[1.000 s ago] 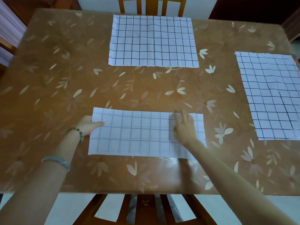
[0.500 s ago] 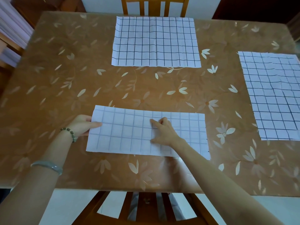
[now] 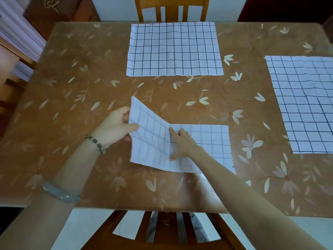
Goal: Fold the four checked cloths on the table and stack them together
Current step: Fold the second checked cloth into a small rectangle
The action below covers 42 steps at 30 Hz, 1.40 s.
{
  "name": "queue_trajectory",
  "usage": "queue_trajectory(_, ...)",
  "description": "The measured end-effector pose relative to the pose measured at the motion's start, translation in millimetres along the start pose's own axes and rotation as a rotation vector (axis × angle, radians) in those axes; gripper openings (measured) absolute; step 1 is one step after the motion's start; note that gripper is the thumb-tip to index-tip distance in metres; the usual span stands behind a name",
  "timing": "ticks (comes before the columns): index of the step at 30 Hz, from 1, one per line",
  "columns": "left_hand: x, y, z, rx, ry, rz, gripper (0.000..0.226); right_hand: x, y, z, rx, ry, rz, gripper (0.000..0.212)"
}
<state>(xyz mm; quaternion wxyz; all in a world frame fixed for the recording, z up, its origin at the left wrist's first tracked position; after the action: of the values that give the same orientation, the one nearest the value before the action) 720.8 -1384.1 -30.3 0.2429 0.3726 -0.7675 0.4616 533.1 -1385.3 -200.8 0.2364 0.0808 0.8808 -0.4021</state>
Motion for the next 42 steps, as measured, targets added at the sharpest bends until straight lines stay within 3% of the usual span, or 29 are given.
queue_trajectory(3, 26, 21, 2, -0.028, 0.024, 0.008, 0.034, 5, 0, -2, 0.033, -0.014, 0.095, 0.123)
queue_trajectory(5, 40, 34, 4, -0.035, 0.03, 0.062, 0.038, 14, -4, -11, 0.093, 0.006, 0.411, 0.11)
queue_trajectory(9, 77, 71, 7, -0.023, 0.088, 0.214, 0.036, 49, -28, -49, 0.388, 0.101, 1.192, 0.032)
queue_trajectory(11, 99, 93, 6, 0.004, 0.142, 0.334, 0.03, 59, -42, -70, 0.431, 0.101, 1.485, 0.012)
queue_trajectory(16, 122, 161, 14, -0.028, 0.176, 0.567, 0.034, 73, -74, -107, 0.377, 0.084, 1.808, 0.035)
queue_trajectory(22, 116, 224, 19, -0.099, 0.121, 0.556, 0.033, 89, -78, -118, 0.286, 0.094, 1.742, 0.031)
queue_trajectory(27, 96, 252, 16, -0.226, 0.093, 0.3, 0.076, 120, -68, -117, 0.415, 0.291, 1.546, 0.021)
queue_trajectory(30, 78, 228, 22, -0.08, 0.16, 0.253, 0.059, 144, -64, -114, 0.497, 0.392, 1.391, 0.017)
queue_trajectory(33, 41, 196, 38, 0.115, 0.223, 0.48, 0.044, 164, -63, -103, 0.566, 0.405, 1.233, 0.013)
queue_trajectory(34, 27, 192, 44, 0.128, 0.238, 0.589, 0.045, 167, -64, -100, 0.57, 0.402, 1.169, 0.02)
queue_trajectory(36, 4, 194, 55, 0.072, 0.276, 0.771, 0.052, 172, -65, -97, 0.579, 0.424, 1.031, 0.022)
queue_trajectory(38, -15, 200, 61, -0.008, 0.318, 0.927, 0.061, 176, -68, -98, 0.634, 0.441, 0.94, 0.009)
queue_trajectory(42, -38, 210, 68, -0.084, 0.369, 1.147, 0.088, 183, -67, -99, 0.727, 0.462, 0.945, 0.018)
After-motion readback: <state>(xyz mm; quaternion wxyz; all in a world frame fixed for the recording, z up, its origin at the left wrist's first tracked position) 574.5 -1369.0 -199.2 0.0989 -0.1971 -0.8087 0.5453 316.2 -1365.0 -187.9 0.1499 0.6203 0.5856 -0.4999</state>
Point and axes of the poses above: each hand's wrist, its own z-axis towards the middle knuckle, its own y-axis out of the palm, x = y × z, the point moved 8 cm from there along z, towards the middle knuckle, and after that the axes turned 10 degrees about z, right-handed, at the moved point
